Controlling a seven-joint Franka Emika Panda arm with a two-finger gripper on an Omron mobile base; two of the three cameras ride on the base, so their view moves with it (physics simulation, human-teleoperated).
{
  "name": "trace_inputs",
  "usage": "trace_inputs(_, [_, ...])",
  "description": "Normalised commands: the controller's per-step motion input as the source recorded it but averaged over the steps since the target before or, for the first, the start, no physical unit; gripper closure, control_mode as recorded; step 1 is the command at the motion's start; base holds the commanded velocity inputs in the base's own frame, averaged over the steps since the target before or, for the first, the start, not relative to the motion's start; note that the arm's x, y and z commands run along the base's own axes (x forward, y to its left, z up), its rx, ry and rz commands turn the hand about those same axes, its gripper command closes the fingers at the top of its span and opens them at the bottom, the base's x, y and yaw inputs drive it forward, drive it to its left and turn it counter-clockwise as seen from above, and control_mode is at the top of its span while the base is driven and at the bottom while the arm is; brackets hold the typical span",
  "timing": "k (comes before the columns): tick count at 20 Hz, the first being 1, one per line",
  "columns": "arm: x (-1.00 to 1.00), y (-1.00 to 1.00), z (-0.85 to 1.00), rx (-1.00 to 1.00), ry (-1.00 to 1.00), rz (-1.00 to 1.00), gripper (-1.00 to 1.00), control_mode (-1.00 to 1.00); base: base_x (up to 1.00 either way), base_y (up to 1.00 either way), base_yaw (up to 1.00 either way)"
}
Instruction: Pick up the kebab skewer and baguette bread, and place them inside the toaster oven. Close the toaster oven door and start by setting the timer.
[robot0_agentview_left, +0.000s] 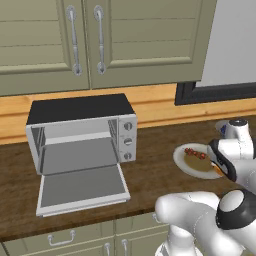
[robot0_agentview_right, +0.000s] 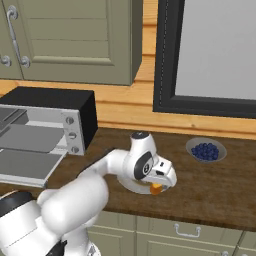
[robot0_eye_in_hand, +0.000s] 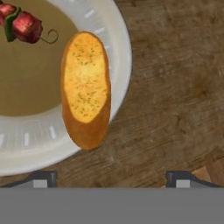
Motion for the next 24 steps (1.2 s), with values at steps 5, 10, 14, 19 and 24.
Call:
trace_inputs(5, [0.02, 0.0, -0.11, 0.02, 0.02, -0.01, -1.0, -1.0, 0.0, 0.0, 0.0])
trace_inputs(10, [0.05, 0.11, -0.18, 0.06, 0.0, 0.0, -1.0, -1.0, 0.0, 0.0, 0.0])
trace_inputs(14, [0.31, 0.03, -0.17, 0.07, 0.0, 0.01, -1.0, -1.0, 0.0, 0.0, 0.0])
trace_inputs(19, [0.6, 0.0, -0.15, 0.02, 0.02, 0.01, -1.0, -1.0, 0.0, 0.0, 0.0])
trace_inputs(24, [0.4, -0.01, -0.2, 0.02, 0.03, 0.02, -1.0, -1.0, 0.0, 0.0, 0.0])
